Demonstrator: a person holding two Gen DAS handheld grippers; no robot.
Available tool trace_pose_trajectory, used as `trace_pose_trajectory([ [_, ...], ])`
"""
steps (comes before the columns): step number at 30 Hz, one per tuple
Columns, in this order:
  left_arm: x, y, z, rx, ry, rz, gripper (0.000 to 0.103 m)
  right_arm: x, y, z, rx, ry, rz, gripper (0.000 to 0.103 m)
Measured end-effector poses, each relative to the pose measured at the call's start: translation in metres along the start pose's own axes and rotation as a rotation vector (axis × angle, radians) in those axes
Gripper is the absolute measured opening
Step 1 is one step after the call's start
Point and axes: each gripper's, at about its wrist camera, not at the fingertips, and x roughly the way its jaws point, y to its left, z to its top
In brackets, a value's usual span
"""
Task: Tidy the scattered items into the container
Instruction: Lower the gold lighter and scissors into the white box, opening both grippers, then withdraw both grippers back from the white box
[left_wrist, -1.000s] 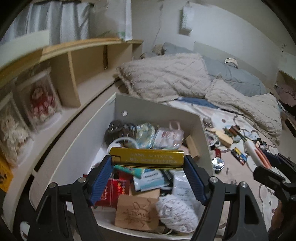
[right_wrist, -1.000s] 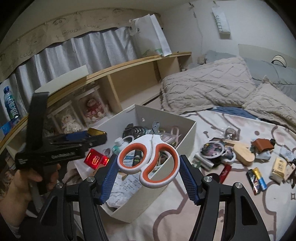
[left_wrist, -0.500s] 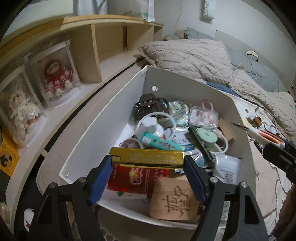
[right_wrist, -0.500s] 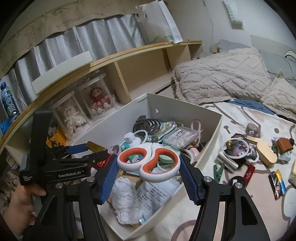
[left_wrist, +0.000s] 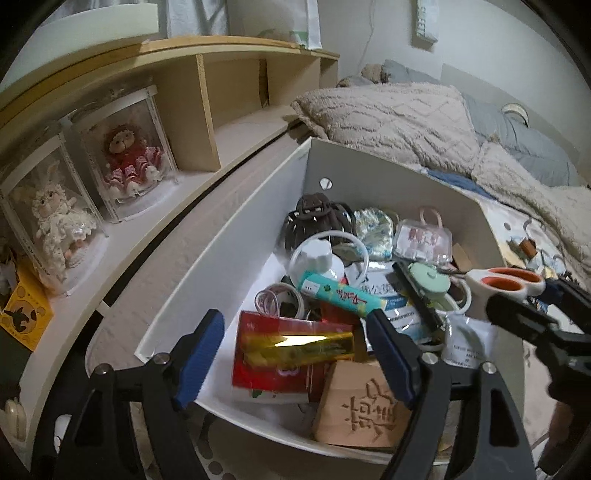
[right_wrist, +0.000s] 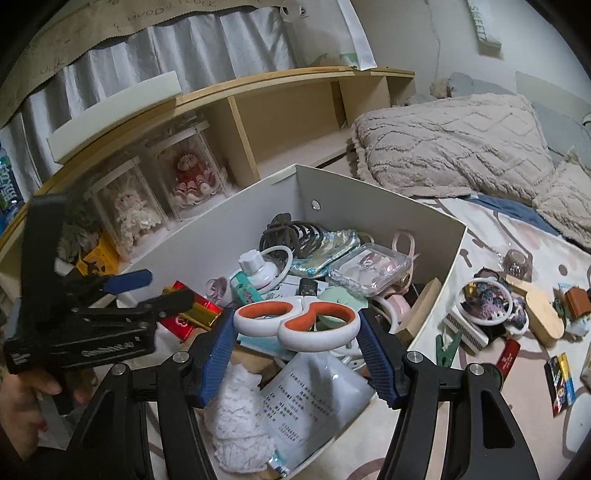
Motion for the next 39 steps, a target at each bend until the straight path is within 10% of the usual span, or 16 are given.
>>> trace_pose_trajectory([
  [20,-0.017,-0.007,0.006,-0.017,-0.055,-0.042,0.085,0.031,0.015,-0.004,-0.034,0.132,-0.028,0.066],
  [23,-0.019,-0.007,0.005,-0.017,-0.058,-0.044,0.085,0.027,0.016,-0.008,-0.028,0.135,-0.054,0.083],
  [39,-0.048,-0.017,0.006,-0.031,-0.102,-0.095,0.103,-0.029,0.006,-0.005,-0.041,-0.046,-0.157,0.103],
])
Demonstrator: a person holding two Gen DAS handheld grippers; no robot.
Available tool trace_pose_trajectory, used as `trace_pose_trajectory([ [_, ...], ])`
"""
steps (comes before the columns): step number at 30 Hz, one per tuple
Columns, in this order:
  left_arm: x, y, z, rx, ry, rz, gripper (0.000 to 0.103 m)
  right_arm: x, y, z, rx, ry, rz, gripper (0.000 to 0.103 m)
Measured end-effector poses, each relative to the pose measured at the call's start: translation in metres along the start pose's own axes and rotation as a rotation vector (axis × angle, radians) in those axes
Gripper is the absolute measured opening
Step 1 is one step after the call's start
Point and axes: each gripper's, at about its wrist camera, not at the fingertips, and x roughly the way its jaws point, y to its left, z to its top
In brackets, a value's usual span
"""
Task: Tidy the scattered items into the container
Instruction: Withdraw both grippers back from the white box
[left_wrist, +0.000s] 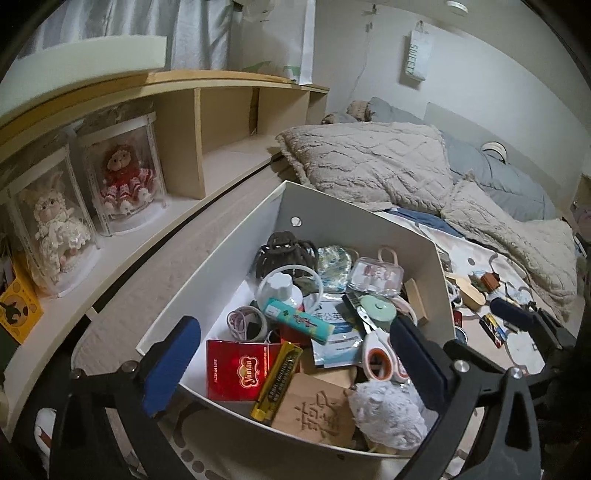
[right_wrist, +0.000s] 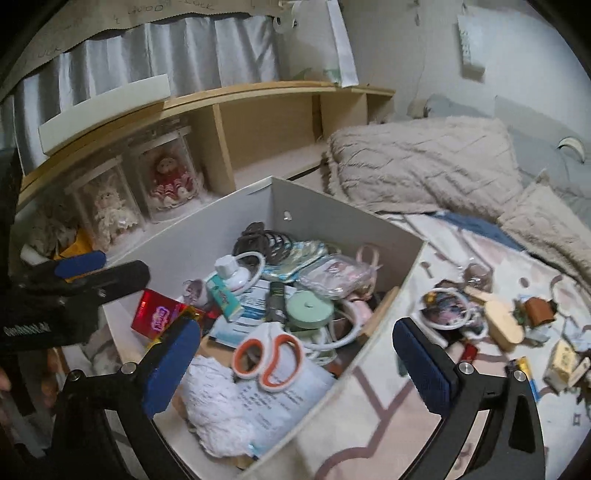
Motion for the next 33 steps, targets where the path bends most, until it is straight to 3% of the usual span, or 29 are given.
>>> trace_pose_trajectory([
  [5,-0.016,-0.014,-0.005,0.062,-0.031,0.027,0.103,-0.022,-0.013,-0.005,0.030,-0.055,-0.030,0.103],
  [13,-0.043,-0.025,-0.012,0.066,-0.079,0.050,0.103,-0.068,-0.027,-0.011,0.038,-0.133,-0.041,0.103],
  [23,-0.064,-0.050,-0.039,0.108,-0.102,0.021,0.103,-0.098,-0.041,-0.033,0.013,-0.144,-0.084,0.103],
  [33,-0.077,-0.062,-0.063,0.158,-0.143,0.069,0.103,-0.110,-0.053,-0.057,0.033,-0.117,-0.117,0.103],
])
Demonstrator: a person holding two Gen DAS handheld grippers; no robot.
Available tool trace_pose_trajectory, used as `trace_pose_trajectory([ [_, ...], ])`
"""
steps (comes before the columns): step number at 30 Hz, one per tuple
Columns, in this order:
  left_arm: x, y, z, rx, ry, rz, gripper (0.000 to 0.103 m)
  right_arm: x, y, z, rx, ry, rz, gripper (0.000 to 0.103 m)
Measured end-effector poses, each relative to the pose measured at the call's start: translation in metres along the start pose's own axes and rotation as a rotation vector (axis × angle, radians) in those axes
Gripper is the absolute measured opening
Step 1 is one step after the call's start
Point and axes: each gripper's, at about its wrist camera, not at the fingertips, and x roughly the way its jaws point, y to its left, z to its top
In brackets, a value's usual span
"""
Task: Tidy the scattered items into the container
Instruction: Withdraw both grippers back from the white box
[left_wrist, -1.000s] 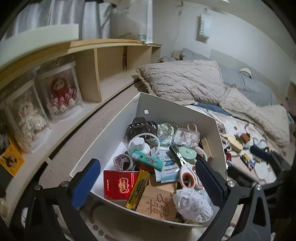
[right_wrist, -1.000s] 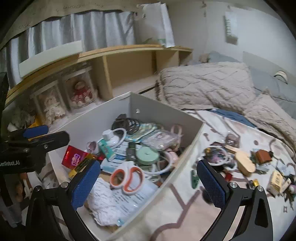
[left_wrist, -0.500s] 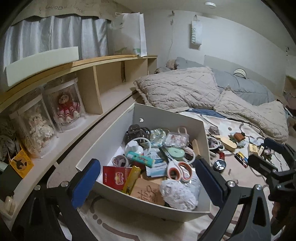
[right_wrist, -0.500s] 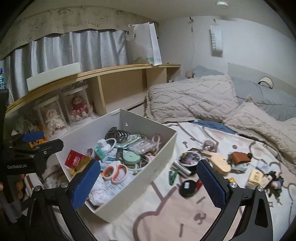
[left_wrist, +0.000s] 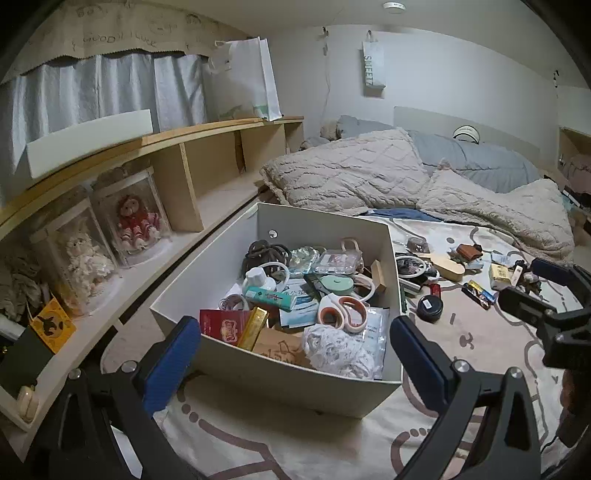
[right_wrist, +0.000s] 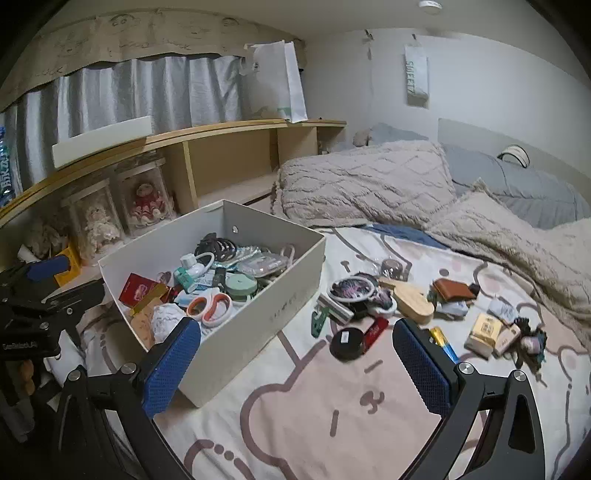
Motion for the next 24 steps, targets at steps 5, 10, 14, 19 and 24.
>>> trace_pose_trajectory([
  [5,-0.006,-0.007,-0.009,0.021,-0.008,-0.003,0.103,-0.005,-0.008,-0.006,0.025,0.006,0.001,0.103],
  [10,-0.010,-0.012,-0.014,0.031,-0.012,-0.013,0.103,-0.013,-0.013,-0.010,0.030,0.001,-0.004,0.103],
  [14,-0.013,-0.015,-0.015,0.043,-0.026,-0.008,0.103,-0.020,-0.014,-0.011,0.024,-0.011,-0.014,0.103],
  [19,-0.013,-0.018,-0.016,0.055,-0.027,-0.014,0.103,-0.025,-0.013,-0.010,0.009,-0.016,-0.018,0.103],
  [24,-0.013,-0.017,-0.016,0.049,-0.026,-0.023,0.103,-0.025,-0.009,-0.010,-0.010,-0.014,-0.032,0.103],
])
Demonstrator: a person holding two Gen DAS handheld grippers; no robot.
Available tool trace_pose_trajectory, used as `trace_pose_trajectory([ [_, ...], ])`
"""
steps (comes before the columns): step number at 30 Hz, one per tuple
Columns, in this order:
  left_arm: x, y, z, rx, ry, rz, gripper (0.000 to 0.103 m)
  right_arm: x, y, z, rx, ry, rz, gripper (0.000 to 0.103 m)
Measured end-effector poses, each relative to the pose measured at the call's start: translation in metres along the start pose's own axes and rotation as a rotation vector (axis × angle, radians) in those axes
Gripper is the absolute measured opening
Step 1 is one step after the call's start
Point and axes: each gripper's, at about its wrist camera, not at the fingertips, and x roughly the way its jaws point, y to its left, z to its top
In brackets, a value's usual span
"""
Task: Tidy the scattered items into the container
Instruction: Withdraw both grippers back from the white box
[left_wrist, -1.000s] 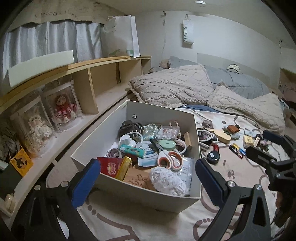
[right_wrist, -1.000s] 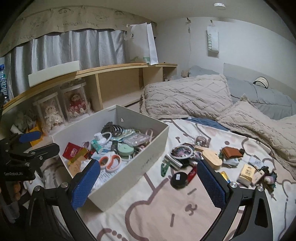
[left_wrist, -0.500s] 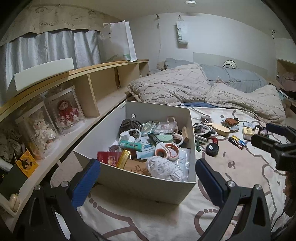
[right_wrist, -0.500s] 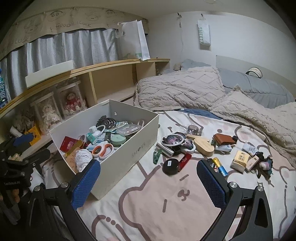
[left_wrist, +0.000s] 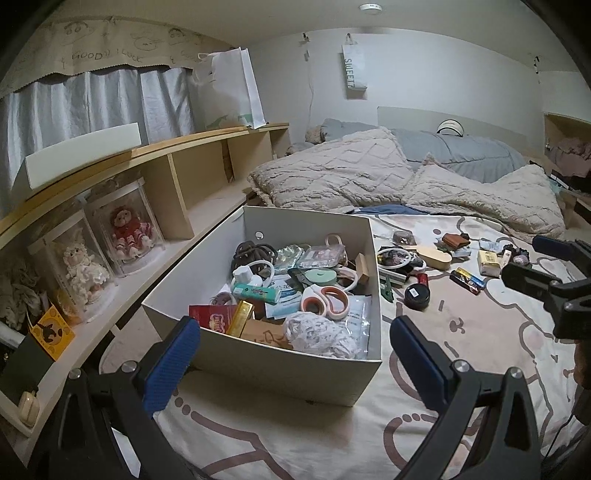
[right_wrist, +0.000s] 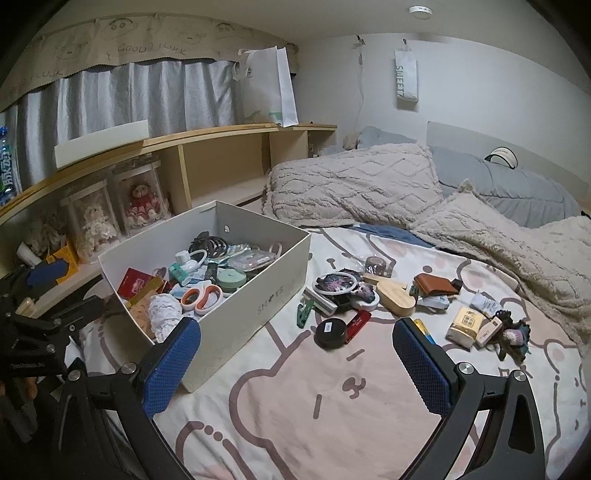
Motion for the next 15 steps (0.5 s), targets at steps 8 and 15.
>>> trace_pose_trajectory([
  [8,0.0018,0.0001,-0.0003,-0.005,0.007,-0.006,0.103,0.0009,0.0018,-0.0014,-0.006,0.006,0.001,0.103],
  [15,0.0036,-0.0010,-0.0009,-0.011,0.008,-0.005,0.103,0.0012,0.0010,-0.0026,-0.001,0.012,0.001,0.103],
])
